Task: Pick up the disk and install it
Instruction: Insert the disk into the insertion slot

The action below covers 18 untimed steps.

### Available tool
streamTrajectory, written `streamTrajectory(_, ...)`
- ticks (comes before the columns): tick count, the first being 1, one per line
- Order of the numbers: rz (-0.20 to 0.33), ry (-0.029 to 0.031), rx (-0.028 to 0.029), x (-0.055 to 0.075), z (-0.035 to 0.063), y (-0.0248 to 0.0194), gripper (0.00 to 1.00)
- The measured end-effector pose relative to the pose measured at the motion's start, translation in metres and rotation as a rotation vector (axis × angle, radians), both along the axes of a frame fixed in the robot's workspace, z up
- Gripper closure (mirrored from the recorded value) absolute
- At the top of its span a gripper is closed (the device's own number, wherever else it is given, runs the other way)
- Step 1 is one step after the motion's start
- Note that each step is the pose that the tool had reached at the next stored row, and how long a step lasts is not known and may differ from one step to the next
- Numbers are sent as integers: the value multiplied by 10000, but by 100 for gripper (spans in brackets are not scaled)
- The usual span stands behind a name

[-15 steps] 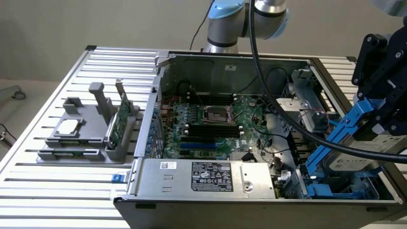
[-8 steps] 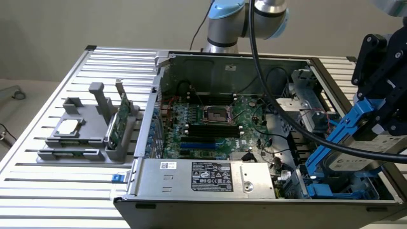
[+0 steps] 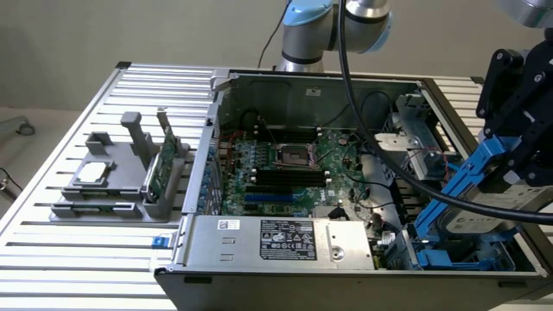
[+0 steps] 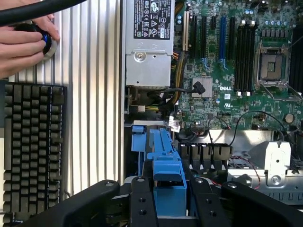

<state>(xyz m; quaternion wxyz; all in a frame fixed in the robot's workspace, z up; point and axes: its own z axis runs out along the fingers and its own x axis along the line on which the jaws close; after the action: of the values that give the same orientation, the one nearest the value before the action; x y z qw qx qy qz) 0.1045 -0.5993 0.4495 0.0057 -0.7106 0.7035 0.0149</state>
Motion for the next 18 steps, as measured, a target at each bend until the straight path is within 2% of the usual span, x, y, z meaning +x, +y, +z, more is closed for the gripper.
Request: streamTrajectory(18,0,14,-2,0,-84,-2,67)
